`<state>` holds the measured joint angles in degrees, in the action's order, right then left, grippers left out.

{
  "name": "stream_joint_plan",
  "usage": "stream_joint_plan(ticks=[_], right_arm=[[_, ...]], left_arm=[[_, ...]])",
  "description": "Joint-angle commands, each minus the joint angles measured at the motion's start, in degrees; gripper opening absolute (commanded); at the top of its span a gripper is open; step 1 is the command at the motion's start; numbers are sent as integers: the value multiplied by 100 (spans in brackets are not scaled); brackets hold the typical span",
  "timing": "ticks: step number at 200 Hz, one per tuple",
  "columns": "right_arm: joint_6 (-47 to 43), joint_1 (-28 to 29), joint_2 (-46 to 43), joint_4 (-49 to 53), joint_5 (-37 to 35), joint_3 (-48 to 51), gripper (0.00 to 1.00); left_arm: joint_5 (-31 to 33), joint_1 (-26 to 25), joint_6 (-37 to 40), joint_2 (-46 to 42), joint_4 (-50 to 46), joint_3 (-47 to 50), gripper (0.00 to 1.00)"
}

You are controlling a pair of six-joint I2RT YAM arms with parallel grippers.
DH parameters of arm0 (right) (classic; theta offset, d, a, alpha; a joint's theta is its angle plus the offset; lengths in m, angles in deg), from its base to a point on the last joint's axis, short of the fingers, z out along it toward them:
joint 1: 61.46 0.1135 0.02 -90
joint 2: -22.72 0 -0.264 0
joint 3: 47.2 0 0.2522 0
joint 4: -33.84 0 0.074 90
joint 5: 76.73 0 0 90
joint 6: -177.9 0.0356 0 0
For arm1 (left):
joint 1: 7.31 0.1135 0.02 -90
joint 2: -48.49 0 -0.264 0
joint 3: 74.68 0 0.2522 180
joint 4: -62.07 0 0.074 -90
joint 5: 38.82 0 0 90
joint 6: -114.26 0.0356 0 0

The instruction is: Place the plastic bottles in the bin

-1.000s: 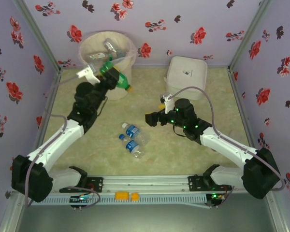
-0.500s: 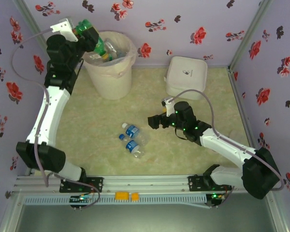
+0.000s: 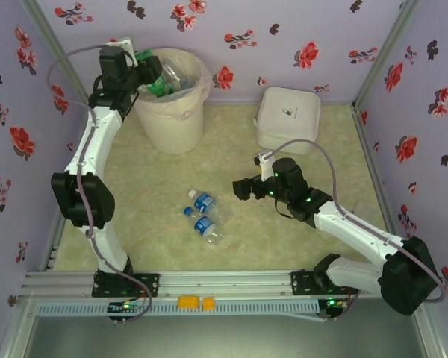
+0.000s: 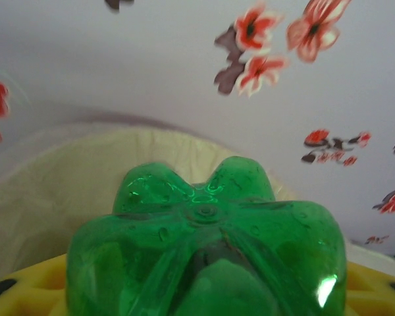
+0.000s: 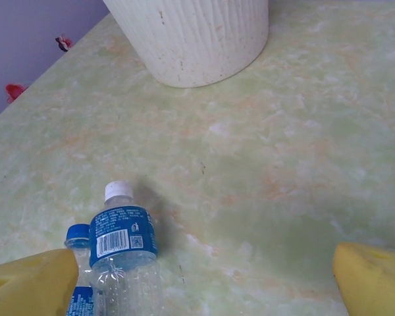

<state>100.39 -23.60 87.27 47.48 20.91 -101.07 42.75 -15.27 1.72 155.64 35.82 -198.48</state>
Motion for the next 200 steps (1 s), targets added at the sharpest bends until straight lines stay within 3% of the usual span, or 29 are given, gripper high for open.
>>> stream_joint_plan(ticks=[1, 7, 13, 23, 26, 56, 97, 158, 200], right_arm=[[-91, -25, -93, 82, -122, -15, 100], [-89, -25, -88, 78, -122, -18, 100], [-82, -25, -68, 80, -116, -14, 100], [-80, -25, -50, 89, -114, -22, 100], [-84, -25, -56, 90, -121, -22, 100], [-87, -25, 14, 91, -157, -23, 100], [31, -16, 345, 5, 94, -125, 100], [260, 263, 846, 404, 132, -328, 100], [437, 687, 1135, 501, 287, -463, 100]], left_arm=[[-244, -74, -12, 105, -247, -224, 50], [-256, -82, -9, 140, -332, -260, 55], [-248, -82, -4, 174, -447, -328, 66], [-99, -82, 20, 195, -648, -454, 97], [-41, -82, 33, 196, -700, -485, 100], [455, -73, 277, -169, -767, -500, 100], [539, -71, 211, -1112, -310, 181, 100], [-308, -194, -815, -3252, 1418, 3299, 100], [-312, -651, -1591, -4617, 2334, 5686, 100]])
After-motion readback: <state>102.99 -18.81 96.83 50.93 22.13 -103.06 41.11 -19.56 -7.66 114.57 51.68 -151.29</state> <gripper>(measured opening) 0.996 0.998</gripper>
